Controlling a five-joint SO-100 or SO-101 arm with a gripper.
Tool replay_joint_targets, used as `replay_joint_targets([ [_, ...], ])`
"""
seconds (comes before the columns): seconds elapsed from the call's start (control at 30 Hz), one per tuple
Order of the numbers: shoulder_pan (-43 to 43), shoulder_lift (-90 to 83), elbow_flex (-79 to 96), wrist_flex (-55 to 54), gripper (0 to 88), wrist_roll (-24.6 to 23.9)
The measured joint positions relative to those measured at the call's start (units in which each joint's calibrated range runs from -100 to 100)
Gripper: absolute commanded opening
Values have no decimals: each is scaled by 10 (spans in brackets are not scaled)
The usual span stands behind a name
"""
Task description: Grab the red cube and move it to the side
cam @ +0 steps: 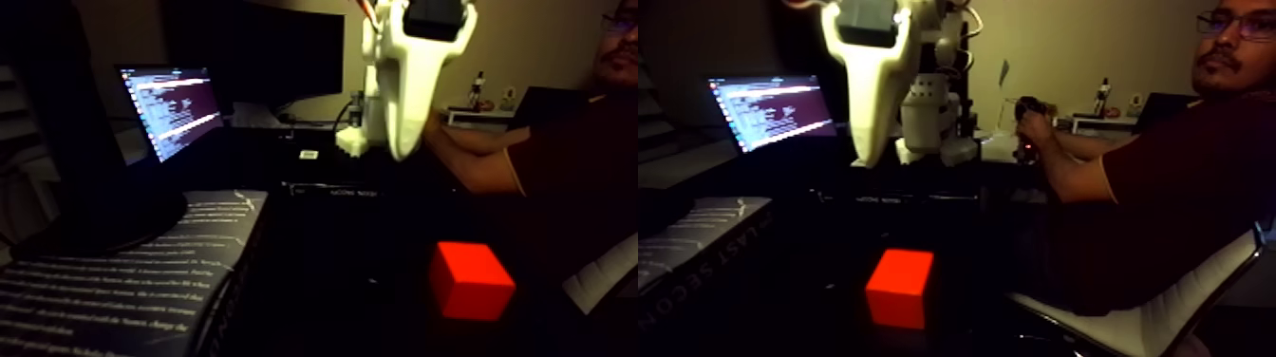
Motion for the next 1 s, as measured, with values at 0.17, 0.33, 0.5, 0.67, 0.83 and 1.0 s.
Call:
replay_joint_targets([
  [0.17, 0, 73, -77, 0, 15, 10],
  [0.33, 1, 135, -123, 0, 15, 10],
  [0.5, 1, 188, -140, -1, 15, 31],
  [0.67, -15, 215, -155, -14, 15, 47],
  [0.83, -41, 236, -190, -15, 16, 55],
  [1.0, -56, 269, -215, -15, 89, 55],
])
